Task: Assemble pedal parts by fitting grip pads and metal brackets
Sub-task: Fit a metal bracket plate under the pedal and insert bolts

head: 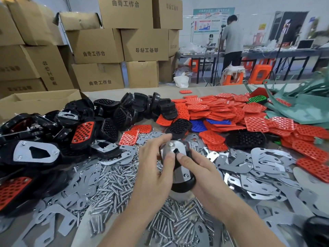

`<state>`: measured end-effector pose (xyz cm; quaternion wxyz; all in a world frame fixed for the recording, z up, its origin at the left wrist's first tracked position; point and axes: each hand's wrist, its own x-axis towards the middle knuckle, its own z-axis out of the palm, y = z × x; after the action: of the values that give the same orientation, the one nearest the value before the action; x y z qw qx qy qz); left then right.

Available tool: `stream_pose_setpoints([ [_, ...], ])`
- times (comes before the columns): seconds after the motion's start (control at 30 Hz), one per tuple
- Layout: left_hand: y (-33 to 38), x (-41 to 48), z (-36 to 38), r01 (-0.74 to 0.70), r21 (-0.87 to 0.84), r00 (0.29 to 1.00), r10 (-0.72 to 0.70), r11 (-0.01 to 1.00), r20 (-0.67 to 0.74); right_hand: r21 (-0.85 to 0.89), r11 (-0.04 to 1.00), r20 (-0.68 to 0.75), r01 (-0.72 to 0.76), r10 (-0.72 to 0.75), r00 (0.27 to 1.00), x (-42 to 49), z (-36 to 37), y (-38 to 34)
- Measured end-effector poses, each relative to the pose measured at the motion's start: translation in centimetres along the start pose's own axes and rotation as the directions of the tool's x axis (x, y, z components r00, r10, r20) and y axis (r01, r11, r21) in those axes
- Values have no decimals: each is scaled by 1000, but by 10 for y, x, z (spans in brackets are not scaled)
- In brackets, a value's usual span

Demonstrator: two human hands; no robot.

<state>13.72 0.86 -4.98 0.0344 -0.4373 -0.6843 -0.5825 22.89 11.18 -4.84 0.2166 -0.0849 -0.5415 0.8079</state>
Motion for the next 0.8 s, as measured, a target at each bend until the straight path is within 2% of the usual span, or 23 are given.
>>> stream_pose_setpoints([
  [0.1,0,-1,2,50,-58,998,-51,997,-23,-3,1000,2,-1,1,1000,-1,0,-1],
  [0.2,3,2,-2,-6,20,1000,6,1000,-3,-12,1000,7,-3,4,1000,-2,1,0],
  [0.27,5,1,-3,-24,11,999,23,1000,34,6,1000,5,-8,8,1000,-1,1,0],
  [0.4,3,0,-4,114,-146,993,-110,983,37,20,999,12,-24,24,1000,0,1,-1],
  [0.57,8,0,-5,36,-21,998,-35,999,48,32,999,11,-39,39,999,0,3,1],
  [0.67,9,-1,-7,147,-173,989,-139,974,57,49,998,8,-35,35,999,-1,3,1],
  [0.8,10,2,-8,75,-43,995,-72,996,71,18,1000,0,-20,20,1000,-1,2,2],
])
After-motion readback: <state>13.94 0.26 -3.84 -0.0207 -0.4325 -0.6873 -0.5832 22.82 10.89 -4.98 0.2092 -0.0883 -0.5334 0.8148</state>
